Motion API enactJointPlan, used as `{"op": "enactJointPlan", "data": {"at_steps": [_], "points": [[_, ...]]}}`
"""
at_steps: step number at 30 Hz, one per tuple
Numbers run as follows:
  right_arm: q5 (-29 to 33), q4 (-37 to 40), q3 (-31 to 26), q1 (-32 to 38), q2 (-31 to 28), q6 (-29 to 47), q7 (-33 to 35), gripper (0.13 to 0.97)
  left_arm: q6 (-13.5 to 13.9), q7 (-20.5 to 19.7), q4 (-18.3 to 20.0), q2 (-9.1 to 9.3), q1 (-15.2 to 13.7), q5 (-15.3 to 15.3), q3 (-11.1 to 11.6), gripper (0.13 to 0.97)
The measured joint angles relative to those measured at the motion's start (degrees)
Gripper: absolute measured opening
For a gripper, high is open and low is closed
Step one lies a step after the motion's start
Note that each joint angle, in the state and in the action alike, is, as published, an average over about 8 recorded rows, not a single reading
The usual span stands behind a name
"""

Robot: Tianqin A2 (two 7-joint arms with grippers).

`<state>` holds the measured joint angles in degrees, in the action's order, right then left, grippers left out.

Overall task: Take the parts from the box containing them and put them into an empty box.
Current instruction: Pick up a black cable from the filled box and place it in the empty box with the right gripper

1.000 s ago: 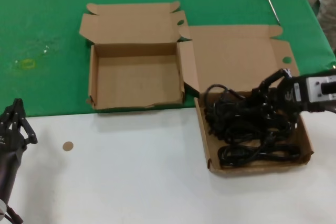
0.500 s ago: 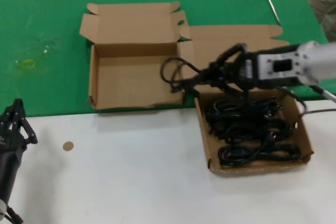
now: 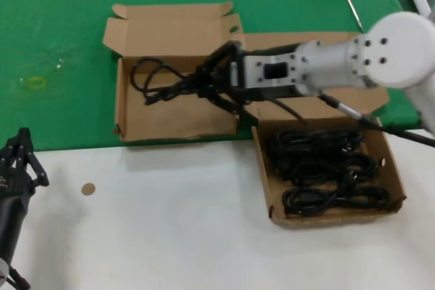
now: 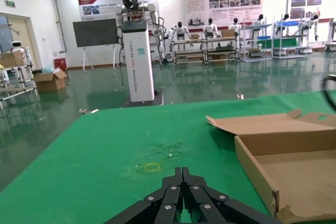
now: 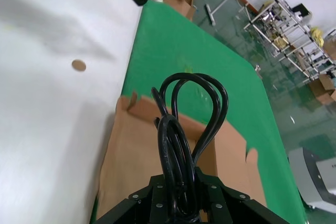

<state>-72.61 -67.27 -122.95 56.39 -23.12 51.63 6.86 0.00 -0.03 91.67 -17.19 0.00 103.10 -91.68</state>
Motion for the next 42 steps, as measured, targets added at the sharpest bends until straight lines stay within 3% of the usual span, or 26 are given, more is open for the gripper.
{"op": "enactJointPlan", "data": {"at_steps": [18, 42], "points": [[0.49, 16.43, -2.00, 4.40, 11.79, -6.32, 5.39, 0.227, 0.00, 0.00, 0.00, 0.00, 0.00, 0.00, 0.00, 0.152], [-4.30, 37.09, 0.60, 10.23, 17.55, -10.64, 19.36, 0.227, 0.00, 0.01, 0.00, 0.00, 0.00, 0.01, 0.00, 0.152]]}}
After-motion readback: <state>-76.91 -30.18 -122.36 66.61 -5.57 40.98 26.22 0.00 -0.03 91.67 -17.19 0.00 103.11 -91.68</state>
